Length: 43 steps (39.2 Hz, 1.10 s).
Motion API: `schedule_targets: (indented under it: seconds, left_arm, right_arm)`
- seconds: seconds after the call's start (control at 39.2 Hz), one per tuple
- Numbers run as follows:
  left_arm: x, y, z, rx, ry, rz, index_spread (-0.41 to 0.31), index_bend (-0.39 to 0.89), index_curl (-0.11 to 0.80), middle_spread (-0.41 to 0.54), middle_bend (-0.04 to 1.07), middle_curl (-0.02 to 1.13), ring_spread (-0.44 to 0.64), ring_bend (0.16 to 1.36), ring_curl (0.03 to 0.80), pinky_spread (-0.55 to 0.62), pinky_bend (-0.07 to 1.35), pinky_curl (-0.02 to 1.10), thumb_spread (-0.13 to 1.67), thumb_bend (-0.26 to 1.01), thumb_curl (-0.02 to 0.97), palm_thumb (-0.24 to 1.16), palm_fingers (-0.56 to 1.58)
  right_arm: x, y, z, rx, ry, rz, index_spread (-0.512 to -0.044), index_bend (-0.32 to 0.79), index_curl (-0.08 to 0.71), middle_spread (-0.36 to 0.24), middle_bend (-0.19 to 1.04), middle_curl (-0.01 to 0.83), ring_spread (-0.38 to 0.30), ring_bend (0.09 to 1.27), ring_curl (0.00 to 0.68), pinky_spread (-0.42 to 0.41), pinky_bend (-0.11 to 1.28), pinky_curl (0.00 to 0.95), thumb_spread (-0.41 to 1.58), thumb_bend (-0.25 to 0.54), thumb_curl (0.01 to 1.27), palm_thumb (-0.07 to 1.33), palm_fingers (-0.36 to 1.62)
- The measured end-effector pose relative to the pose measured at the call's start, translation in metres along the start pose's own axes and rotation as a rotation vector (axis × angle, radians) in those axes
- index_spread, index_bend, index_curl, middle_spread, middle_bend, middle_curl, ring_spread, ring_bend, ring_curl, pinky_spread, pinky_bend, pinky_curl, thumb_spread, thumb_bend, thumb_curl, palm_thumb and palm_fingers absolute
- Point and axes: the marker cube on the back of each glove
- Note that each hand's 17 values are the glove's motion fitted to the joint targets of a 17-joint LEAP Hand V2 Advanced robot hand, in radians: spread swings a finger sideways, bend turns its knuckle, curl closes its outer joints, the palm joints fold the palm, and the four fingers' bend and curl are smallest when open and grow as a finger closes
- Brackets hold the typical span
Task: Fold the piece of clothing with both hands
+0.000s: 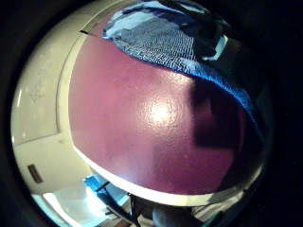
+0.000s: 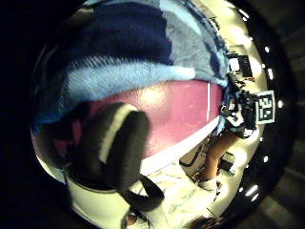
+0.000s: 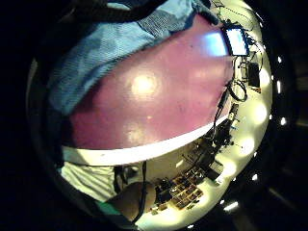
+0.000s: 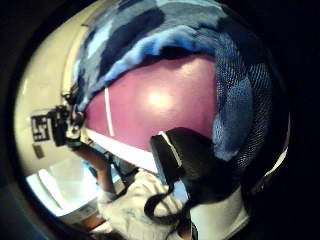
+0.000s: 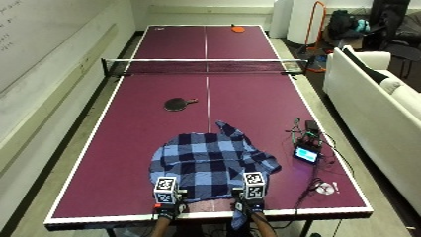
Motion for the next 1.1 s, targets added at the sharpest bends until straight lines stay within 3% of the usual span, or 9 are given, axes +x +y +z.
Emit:
schedule_targets:
  seconds: [0.1,0.18,0.31,0.33,0.46,0.64,0.82,0.94,1.1]
  left_arm:
    - [-0.011,-0.015,0.015,0.124,-0.028,-0.012,-0.107,0.28,0.291,0.046,0.18,0.26,0.15,0.55,0.262,0.20,0.47,0.32,1.17,0.02,0.194,0.17,0.47]
    - [-0.016,-0.017,0.015,0.242,-0.082,-0.015,-0.140,0.32,0.322,-0.023,0.19,0.28,0.09,0.54,0.265,0.16,0.43,0.31,1.20,0.04,0.206,0.22,0.58]
    - [-0.020,-0.008,-0.019,0.456,-0.213,0.018,-0.226,0.46,0.386,-0.079,0.04,0.23,-0.09,0.62,0.292,0.01,0.43,0.32,1.25,0.13,0.249,0.41,0.82]
    - [-0.019,-0.006,-0.025,0.478,-0.213,0.033,-0.240,0.41,0.374,-0.151,0.27,0.29,-0.12,0.57,0.280,-0.01,0.37,0.31,1.24,0.14,0.258,0.45,0.95]
    - [-0.007,0.035,-0.052,0.334,-0.061,0.121,-0.286,0.31,0.374,-0.257,0.40,0.35,-0.25,0.58,0.309,-0.11,0.27,0.31,1.23,0.16,0.277,0.54,1.14]
    - [0.003,0.063,-0.144,0.346,-0.004,0.188,-0.317,0.22,0.384,-0.319,0.42,0.41,-0.35,0.65,0.363,-0.20,0.21,0.33,1.21,0.16,0.288,0.62,1.23]
    - [-0.007,-0.016,-0.187,0.329,-0.117,0.054,-0.336,0.20,0.407,-0.353,0.42,0.43,-0.38,0.70,0.395,-0.25,0.19,0.35,1.20,0.14,0.289,0.66,1.29]
    - [-0.003,-0.088,-0.187,0.172,-0.143,-0.031,-0.344,0.20,0.424,-0.363,0.43,0.45,-0.40,0.72,0.410,-0.28,0.19,0.36,1.19,0.12,0.287,0.68,1.30]
    - [0.002,-0.099,-0.191,0.054,-0.166,-0.156,-0.348,0.20,0.446,-0.371,0.44,0.46,-0.40,0.74,0.423,-0.29,0.19,0.37,1.20,0.09,0.280,0.70,1.30]
  right_arm:
    - [0.018,-0.043,0.030,0.124,-0.015,-0.009,-0.337,0.18,0.201,-0.046,0.23,0.287,0.068,0.38,0.212,0.194,0.55,0.306,1.14,0.027,0.21,0.37,0.33]
    - [0.031,-0.060,0.041,0.230,0.031,-0.013,-0.347,0.27,0.250,-0.089,0.22,0.295,-0.002,0.38,0.223,0.156,0.50,0.300,1.18,0.087,0.23,0.50,0.48]
    - [0.046,-0.048,0.030,0.295,0.050,-0.069,-0.344,0.40,0.312,-0.183,0.21,0.310,-0.165,0.43,0.247,0.023,0.41,0.277,1.22,0.226,0.29,0.77,0.89]
    - [0.047,-0.042,0.025,0.279,0.029,-0.090,-0.338,0.39,0.321,-0.200,0.21,0.315,-0.188,0.44,0.259,-0.010,0.42,0.284,1.22,0.237,0.30,0.80,0.96]
    - [0.054,-0.011,-0.009,0.173,-0.042,-0.211,-0.330,0.28,0.342,-0.246,0.31,0.368,-0.269,0.52,0.316,-0.116,0.36,0.298,1.18,0.234,0.30,0.86,1.20]
    - [0.056,0.008,-0.101,0.152,-0.038,-0.303,-0.323,0.17,0.357,-0.263,0.35,0.403,-0.286,0.63,0.380,-0.205,0.36,0.327,1.15,0.210,0.29,0.91,1.30]
    - [0.045,-0.065,-0.165,0.177,-0.052,-0.207,-0.322,0.13,0.346,-0.265,0.34,0.420,-0.272,0.72,0.425,-0.306,0.45,0.361,1.14,0.187,0.29,0.94,1.34]
    - [0.025,-0.116,-0.188,-0.040,-0.017,-0.039,-0.322,0.13,0.343,-0.263,0.37,0.437,-0.263,0.75,0.445,-0.330,0.48,0.380,1.15,0.179,0.28,0.96,1.33]
    - [0.021,-0.180,-0.164,-0.141,-0.098,0.060,-0.321,0.13,0.338,-0.263,0.41,0.456,-0.258,0.77,0.456,-0.344,0.50,0.392,1.15,0.170,0.28,1.00,1.31]
